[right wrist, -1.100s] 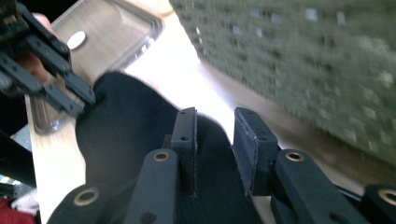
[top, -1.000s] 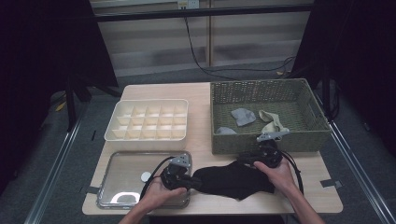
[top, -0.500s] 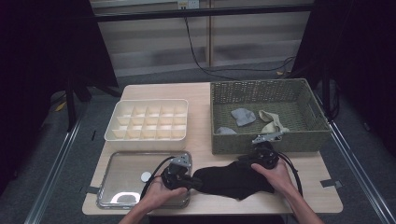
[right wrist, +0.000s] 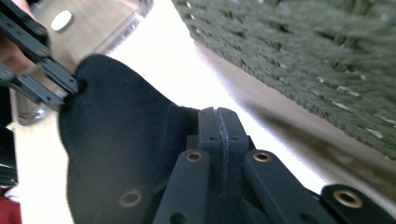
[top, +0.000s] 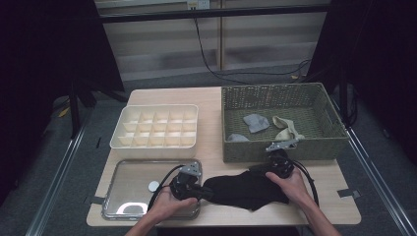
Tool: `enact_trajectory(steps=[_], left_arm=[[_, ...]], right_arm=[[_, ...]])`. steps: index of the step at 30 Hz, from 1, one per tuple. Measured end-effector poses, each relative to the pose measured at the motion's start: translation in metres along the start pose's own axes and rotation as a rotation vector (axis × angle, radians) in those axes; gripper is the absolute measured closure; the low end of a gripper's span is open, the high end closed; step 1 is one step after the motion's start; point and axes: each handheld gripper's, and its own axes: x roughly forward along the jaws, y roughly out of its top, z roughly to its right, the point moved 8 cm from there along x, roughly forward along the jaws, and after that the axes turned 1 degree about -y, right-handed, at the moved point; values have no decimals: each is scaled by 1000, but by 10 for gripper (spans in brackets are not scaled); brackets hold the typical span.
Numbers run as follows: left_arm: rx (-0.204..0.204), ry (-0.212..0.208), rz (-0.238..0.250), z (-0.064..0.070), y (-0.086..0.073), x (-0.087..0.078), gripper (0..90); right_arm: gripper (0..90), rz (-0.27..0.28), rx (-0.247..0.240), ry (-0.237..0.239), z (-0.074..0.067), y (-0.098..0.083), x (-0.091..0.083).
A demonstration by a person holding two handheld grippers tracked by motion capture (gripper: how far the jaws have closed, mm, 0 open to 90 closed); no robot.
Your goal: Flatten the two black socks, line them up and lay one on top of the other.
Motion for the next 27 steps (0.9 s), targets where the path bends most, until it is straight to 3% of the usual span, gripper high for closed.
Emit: enact_trajectory(steps=[1, 3, 4, 6, 14, 27], left_arm=[[8, 15, -7, 0, 0, 0, 766], [17, -9, 0, 4, 0, 0, 762], [29, 10, -7, 4, 0, -1, 759], [29, -12, 28, 6, 4, -1, 756], [31, -14, 56, 8, 8, -3, 770], [44, -37, 28, 13, 9, 4, 835]], right_arm=[[900, 13, 2, 6, 0, 1, -2], [900, 39, 11, 26, -2, 4, -6], [900, 50, 18, 34, -3, 6, -9], [900, 68, 19, 47, -5, 8, -13], [900, 136, 10, 106, -20, 18, -27], [900, 214, -15, 135, -31, 38, -49]])
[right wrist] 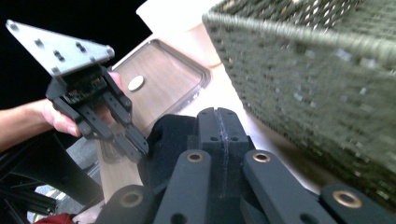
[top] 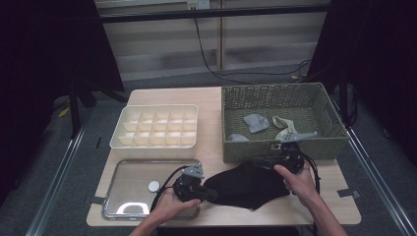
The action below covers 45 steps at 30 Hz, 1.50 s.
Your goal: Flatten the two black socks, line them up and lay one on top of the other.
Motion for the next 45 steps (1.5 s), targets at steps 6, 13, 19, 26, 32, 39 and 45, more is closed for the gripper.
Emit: enact_trajectory(steps=[6, 13, 19, 26, 32, 39, 45], left_arm=[[-3, -15, -4, 1, 0, 2, 851], [-2, -1, -43, -2, -5, 7, 850], [-16, 5, -55, -4, -7, 8, 865], [-22, 0, -49, -3, -7, 9, 868], [-28, -5, -42, -2, -5, 10, 856], [-22, 1, -48, -2, -5, 10, 851], [-28, 2, -52, -2, -5, 9, 846]], right_arm=[[900, 26, -6, 3, -1, 13, -3], [900, 43, 2, -3, 3, 17, -3], [900, 62, -11, -18, 7, 29, -6], [900, 104, -31, -40, 8, 41, -13], [900, 60, -46, -41, 1, 15, -8], [900, -10, -55, -37, -11, -18, -6], [900, -63, -58, -40, -18, -43, -9]])
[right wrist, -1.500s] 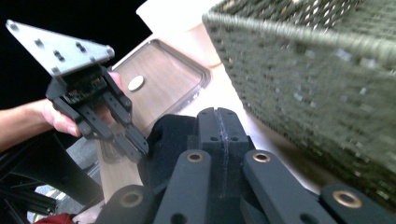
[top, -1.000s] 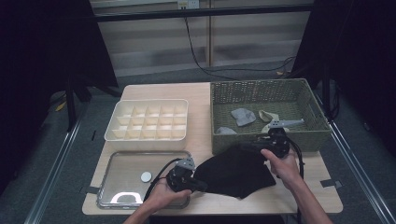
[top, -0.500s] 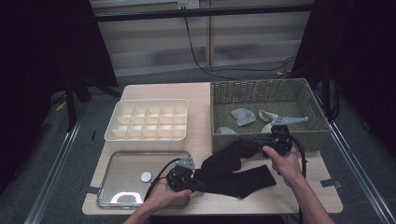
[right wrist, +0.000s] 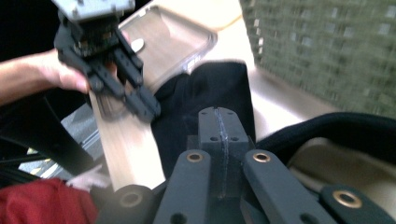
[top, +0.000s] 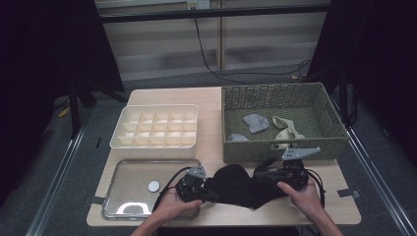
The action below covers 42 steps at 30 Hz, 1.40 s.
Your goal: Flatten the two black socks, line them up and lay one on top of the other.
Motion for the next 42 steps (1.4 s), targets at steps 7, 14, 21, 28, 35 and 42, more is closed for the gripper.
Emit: enact_trajectory(steps=[7, 14, 21, 28, 35, 42], left_arm=[[-5, -4, 23, 1, 2, 1, 813], [-11, 10, 56, -3, 5, -11, 796], [-33, 9, 115, -5, 10, -18, 775], [-41, 26, 119, -7, 16, -12, 715], [-58, 41, 124, -11, 17, -9, 654], [-47, 32, 128, -9, 19, -8, 655]], right_arm=[[900, -89, -2, -9, -7, -31, 0], [899, -148, 7, -27, -7, -52, -1], [842, -163, 29, -35, -2, -58, -1], [771, -112, 36, -26, 0, -50, -7], [762, -52, 57, -64, 12, -40, -17], [749, -22, 83, -137, 42, -27, -21]])
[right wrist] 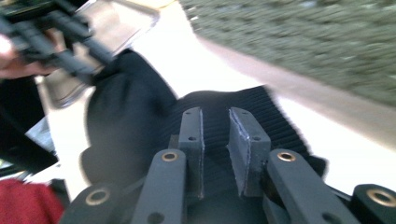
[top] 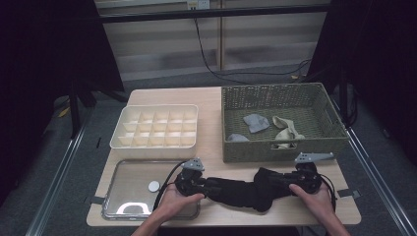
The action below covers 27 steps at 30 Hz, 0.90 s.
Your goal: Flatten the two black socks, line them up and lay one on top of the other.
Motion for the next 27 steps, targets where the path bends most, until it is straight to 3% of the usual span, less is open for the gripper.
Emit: enact_trajectory(steps=[5, 7, 14, 16, 17, 19, 21, 23, 27], left_arm=[[9, -11, -11, 1, -1, 2, 645], [10, -14, -7, 2, -1, 3, 648], [21, 10, -62, 0, -7, 10, 716], [24, 26, -74, -1, -9, 11, 739], [24, 15, -74, -1, -10, 13, 761], [27, 39, -83, -2, -10, 13, 811], [33, 19, -91, -2, -11, 13, 870], [37, 31, -92, -2, -11, 13, 885], [36, 14, -77, 0, -8, 10, 894]], right_arm=[[679, -14, 32, -51, 22, 4, 5], [672, -20, 43, -56, 27, 3, 7], [626, -47, 42, -93, 38, 2, 15], [636, -63, 38, -93, 40, 0, 17], [648, -71, 35, -93, 40, -1, 18], [696, -76, 16, -95, 39, -2, 19], [739, -78, 4, -104, 38, -2, 19], [779, -83, -8, -111, 37, -3, 20], [844, -75, -9, -122, 37, -1, 19]])
